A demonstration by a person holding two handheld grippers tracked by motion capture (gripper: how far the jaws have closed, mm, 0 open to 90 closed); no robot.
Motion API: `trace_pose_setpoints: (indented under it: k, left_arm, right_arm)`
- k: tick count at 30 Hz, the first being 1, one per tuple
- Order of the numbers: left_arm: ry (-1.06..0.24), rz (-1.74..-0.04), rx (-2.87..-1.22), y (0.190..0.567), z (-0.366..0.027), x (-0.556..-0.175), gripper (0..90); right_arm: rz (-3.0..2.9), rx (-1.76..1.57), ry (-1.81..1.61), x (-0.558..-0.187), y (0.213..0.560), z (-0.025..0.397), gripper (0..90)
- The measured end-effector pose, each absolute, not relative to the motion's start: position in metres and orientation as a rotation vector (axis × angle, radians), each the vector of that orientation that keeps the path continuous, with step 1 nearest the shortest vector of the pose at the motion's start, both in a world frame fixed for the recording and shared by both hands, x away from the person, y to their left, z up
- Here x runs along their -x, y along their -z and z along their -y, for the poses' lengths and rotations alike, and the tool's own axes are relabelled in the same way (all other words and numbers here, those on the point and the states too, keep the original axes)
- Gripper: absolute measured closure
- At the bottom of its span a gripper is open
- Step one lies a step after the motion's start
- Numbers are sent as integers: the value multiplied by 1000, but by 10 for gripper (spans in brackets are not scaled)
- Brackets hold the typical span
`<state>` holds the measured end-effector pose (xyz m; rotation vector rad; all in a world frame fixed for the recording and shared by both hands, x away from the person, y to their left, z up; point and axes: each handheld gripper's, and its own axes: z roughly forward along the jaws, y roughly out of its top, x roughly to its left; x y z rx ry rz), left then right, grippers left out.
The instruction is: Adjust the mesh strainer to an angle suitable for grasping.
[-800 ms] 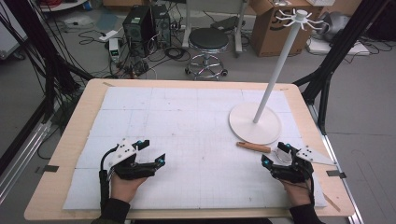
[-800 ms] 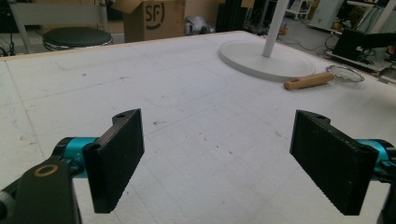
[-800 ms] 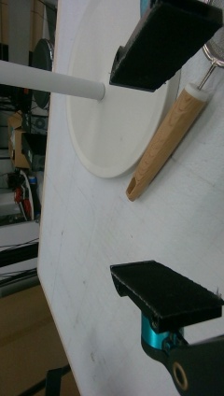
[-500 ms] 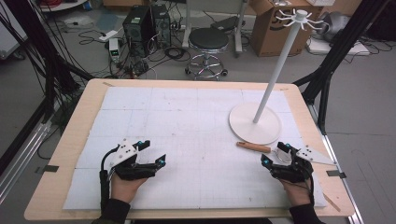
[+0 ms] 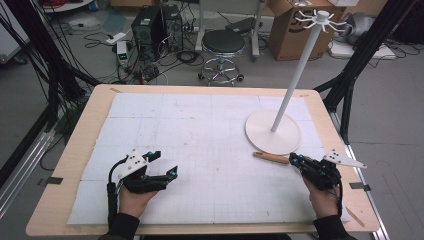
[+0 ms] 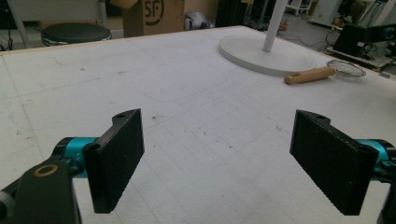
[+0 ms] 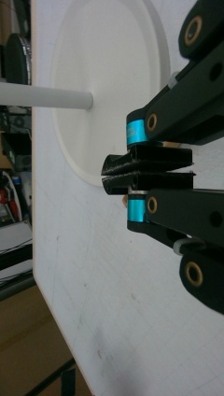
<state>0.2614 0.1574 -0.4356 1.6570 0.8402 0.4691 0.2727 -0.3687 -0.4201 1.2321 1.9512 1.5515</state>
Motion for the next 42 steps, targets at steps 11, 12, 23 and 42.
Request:
trace_pose_setpoints:
  k: [11, 12, 23, 42]
  left_arm:
    - [-475, -849, -1667, 436, -158, -261, 181]
    - [-475, -849, -1667, 436, -158, -261, 181]
    - [-473, -843, -1670, 436, -157, -260, 181]
    - [-463, -847, -1664, 436, -157, -260, 188]
  right_arm:
    - [-2015, -1452, -1382, -303, 424, 374, 898]
    - [-2015, -1452, -1382, -303, 424, 374, 898]
    - [-2057, -1615, -1231, -329, 438, 377, 899]
    - [-2127, -1654, -1094, -335, 450, 378, 899]
